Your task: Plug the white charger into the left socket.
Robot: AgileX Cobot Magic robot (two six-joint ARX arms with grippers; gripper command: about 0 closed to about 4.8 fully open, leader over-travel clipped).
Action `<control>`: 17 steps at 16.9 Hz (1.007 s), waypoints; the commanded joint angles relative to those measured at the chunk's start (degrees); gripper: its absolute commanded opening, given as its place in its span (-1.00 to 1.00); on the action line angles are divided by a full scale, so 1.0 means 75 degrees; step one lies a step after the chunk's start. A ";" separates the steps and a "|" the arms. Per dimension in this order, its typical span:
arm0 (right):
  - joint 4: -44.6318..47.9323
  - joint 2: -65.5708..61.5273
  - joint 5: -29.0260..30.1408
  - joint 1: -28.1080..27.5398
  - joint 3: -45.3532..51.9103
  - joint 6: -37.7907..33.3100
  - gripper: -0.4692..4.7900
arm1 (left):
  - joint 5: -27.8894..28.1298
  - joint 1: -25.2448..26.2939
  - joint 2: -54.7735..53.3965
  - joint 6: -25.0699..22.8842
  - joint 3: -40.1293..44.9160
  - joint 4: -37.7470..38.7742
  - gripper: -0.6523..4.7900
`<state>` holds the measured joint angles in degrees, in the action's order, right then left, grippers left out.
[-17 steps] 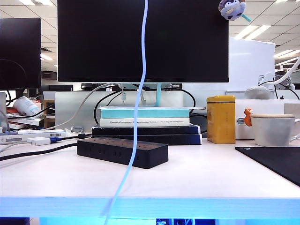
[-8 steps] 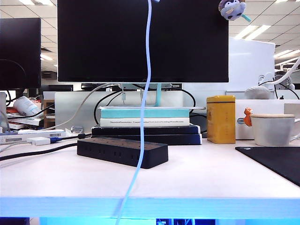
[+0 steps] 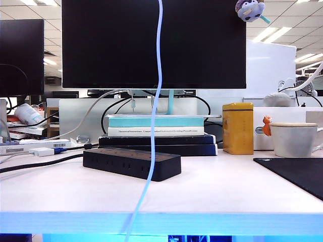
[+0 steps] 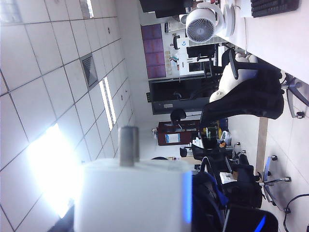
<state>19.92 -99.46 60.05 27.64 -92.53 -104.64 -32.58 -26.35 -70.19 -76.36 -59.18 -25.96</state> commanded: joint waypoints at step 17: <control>0.0606 0.0082 0.0277 -0.0108 -0.0052 0.0629 1.00 | 0.0227 0.0003 -0.0006 0.1973 -0.0020 -0.0589 -0.32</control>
<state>22.94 -99.33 61.80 27.29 -92.51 -100.79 -32.10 -26.33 -70.43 -65.54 -59.09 -27.70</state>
